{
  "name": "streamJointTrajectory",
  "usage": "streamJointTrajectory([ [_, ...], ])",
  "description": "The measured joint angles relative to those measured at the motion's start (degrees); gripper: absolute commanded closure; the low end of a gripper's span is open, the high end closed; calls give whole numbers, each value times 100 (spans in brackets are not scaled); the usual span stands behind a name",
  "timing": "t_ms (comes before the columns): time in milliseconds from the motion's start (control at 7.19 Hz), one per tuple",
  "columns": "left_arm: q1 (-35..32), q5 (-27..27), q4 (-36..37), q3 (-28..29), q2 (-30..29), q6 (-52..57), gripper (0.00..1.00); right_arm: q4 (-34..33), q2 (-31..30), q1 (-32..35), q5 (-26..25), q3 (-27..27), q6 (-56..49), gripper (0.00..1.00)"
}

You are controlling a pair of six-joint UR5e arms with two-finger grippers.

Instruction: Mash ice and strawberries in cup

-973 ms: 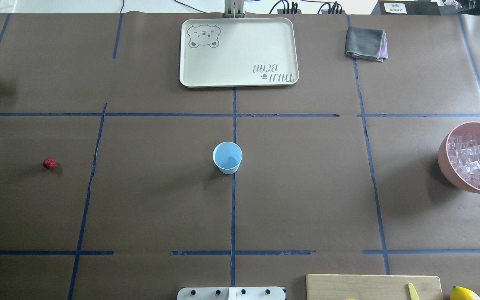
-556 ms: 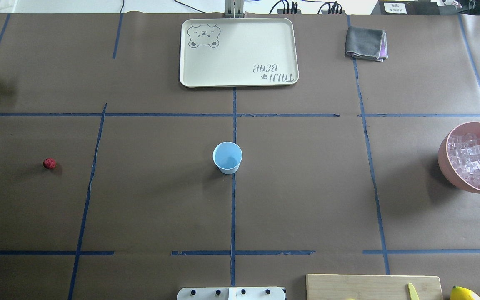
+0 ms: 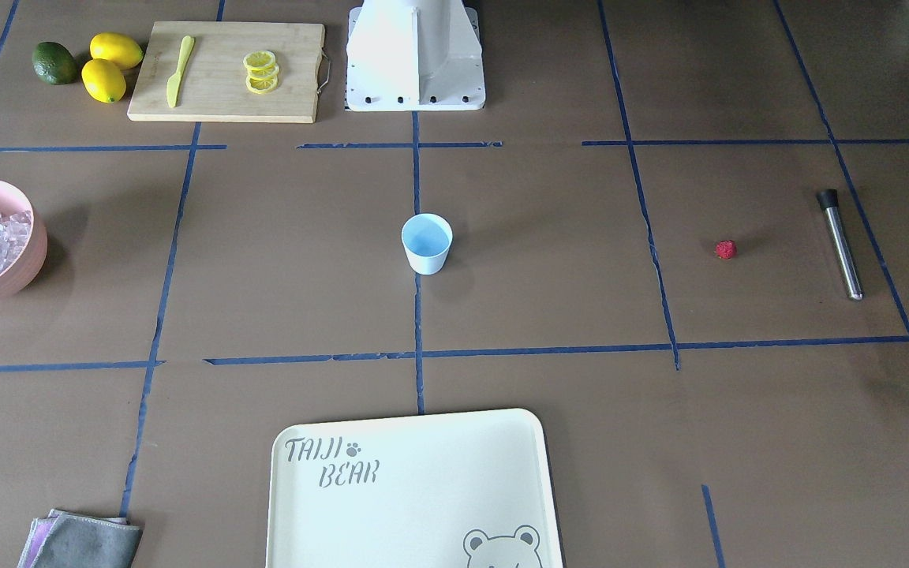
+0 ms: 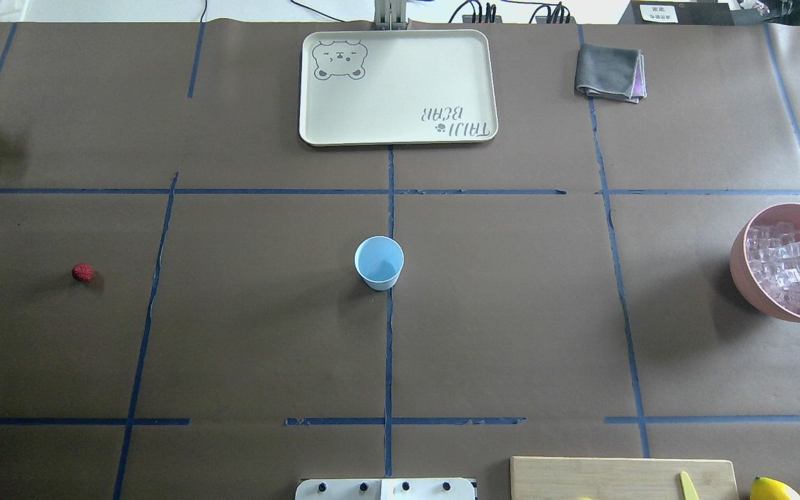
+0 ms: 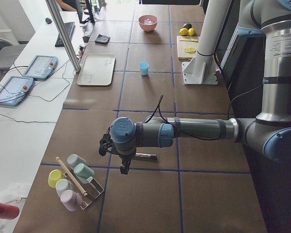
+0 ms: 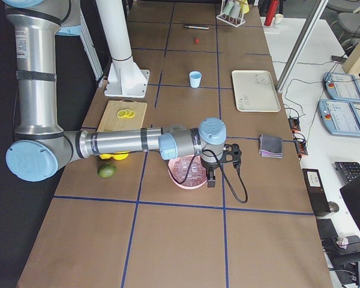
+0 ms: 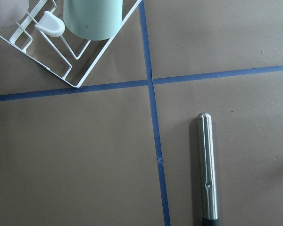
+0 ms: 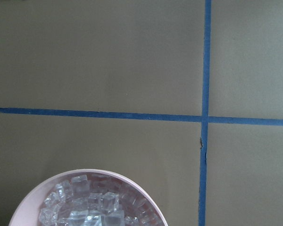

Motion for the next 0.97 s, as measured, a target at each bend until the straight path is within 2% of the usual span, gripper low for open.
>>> streamJointTrajectory([
  [417, -2, 0, 0, -1, -3, 0, 0, 303, -53, -610, -407, 141, 443, 18],
  [973, -10, 0, 0, -1, -15, 0, 0, 422, -44, -1163, -471, 135, 652, 20],
])
